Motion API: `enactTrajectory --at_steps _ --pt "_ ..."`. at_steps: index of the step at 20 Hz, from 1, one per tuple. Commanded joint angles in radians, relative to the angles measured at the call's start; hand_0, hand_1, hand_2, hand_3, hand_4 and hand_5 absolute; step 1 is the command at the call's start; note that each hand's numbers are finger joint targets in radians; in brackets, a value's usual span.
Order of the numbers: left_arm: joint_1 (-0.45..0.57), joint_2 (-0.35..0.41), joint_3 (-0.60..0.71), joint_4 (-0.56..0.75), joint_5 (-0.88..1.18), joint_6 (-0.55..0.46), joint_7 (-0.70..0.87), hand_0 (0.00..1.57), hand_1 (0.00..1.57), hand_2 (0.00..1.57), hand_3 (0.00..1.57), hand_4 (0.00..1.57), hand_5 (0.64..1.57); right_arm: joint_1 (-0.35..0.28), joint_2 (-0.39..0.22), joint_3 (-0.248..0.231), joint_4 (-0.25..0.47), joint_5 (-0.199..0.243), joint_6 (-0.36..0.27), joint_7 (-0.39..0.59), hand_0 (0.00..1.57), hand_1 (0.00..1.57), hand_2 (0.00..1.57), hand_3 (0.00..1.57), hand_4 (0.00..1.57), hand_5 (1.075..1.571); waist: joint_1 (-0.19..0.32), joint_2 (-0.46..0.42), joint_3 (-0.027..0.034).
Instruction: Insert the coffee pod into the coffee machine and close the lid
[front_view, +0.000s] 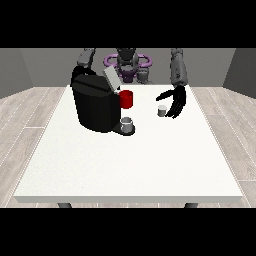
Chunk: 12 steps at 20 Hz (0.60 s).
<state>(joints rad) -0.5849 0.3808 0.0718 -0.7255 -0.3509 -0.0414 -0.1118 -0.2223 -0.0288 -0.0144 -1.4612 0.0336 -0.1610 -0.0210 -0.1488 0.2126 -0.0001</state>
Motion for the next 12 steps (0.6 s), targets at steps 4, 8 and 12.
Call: enactTrajectory --at_steps 4,8,12 --pt "0.003 -0.020 -0.050 0.077 -0.116 0.111 -0.069 0.55 0.55 0.70 0.45 0.00 1.571 -0.017 -0.011 -0.007 -0.002 -0.019 0.013 0.007 0.00 0.00 0.00 0.00 0.45 1.571 -0.018 0.021 -0.0002" --pt "-0.050 -0.024 -0.061 0.080 -0.155 0.127 -0.009 0.70 0.70 0.83 0.59 0.00 1.571 0.004 0.015 0.008 0.050 0.012 -0.017 -0.023 0.00 0.00 0.00 0.00 0.52 1.571 -0.006 -0.018 0.0003" --pt "-0.043 -0.010 -0.010 0.150 -0.155 0.214 -0.136 0.77 0.77 0.92 0.69 0.35 1.571 0.020 -0.008 0.010 -0.015 -0.007 0.021 -0.004 0.00 0.00 0.00 0.00 0.52 1.571 -0.032 0.021 -0.0003"
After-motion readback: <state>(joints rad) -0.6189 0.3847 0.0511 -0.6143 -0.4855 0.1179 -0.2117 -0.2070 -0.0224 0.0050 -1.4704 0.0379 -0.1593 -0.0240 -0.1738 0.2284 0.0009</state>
